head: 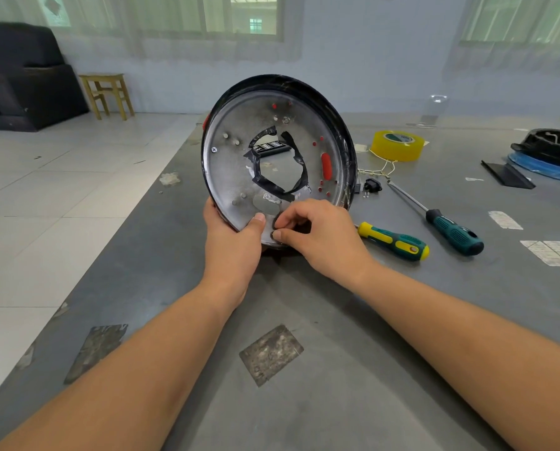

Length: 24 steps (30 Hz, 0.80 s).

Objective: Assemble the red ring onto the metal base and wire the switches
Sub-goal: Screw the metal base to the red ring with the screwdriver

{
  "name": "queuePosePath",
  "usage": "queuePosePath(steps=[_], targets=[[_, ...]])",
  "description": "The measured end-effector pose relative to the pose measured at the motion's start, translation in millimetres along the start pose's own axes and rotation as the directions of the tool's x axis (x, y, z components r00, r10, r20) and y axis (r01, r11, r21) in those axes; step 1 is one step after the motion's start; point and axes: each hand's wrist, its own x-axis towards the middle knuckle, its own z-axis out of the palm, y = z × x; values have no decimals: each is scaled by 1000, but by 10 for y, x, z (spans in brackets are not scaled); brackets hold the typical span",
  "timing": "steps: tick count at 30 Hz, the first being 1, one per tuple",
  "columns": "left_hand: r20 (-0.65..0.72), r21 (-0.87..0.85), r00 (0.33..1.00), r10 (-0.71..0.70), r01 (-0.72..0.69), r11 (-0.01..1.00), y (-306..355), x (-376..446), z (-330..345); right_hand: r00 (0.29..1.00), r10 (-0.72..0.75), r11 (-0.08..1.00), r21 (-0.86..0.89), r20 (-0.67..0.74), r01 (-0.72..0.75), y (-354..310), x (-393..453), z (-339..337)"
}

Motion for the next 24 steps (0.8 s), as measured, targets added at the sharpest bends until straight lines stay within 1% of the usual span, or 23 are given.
queuePosePath(steps=[2, 5, 7, 9, 10, 11, 12, 13, 14, 15, 16, 18, 20, 22, 24], targets=[[-10, -25, 1000, -10, 10, 1000, 13, 0, -1, 999, -36, 997, -65, -6, 36, 14, -6, 1], [-22, -76, 999, -25, 23, 997, 9, 7, -2, 996, -91, 992, -95, -17, 89, 57, -45, -33], [-33, -130, 998, -54, 49, 990, -12, 27, -13, 991, -124, 982, -148, -55, 115, 125, -110, -116], [-47, -175, 996, -81, 71, 982, -3, 48, -31, 983, -143, 959, -260, -114, 109, 230, -175, -246], [-55, -199, 994, -93, 81, 977, 7, 54, -35, 981, -140, 934, -346, -134, 86, 296, -207, -326], [-62, -221, 992, -106, 90, 971, 16, 59, -36, 984, -115, 889, -455, -134, 42, 362, -237, -401], [-68, -240, 991, -117, 97, 966, 24, 67, -43, 992, -59, 821, -570, -114, -17, 424, -268, -461], [-71, -259, 989, -127, 104, 960, 31, 74, -51, 996, 28, 744, -664, -88, -80, 480, -296, -503], [-71, -280, 988, -136, 111, 954, 39, 77, -60, 989, 129, 678, -722, -72, -140, 523, -318, -530], [-67, -305, 987, -145, 118, 945, 47, 80, -66, 974, 216, 638, -745, -70, -195, 553, -330, -543], [-59, -332, 987, -153, 125, 935, 54, 79, -73, 960, 271, 623, -746, -77, -236, 569, -334, -549], [-39, -370, 985, -171, 145, 918, 68, 74, -76, 949, 303, 616, -743, -82, -261, 570, -313, -544], [-21, -388, 983, -181, 159, 908, 81, 72, -89, 948, 311, 602, -760, -61, -246, 570, -280, -530], [-20, -391, 985, -174, 152, 908, 93, 91, -136, 940, 336, 636, -721, -63, -276, 580, -266, -516], [-36, -392, 986, -162, 135, 910, 102, 134, -220, 922, 375, 728, -586, -96, -357, 579, -264, -529]])
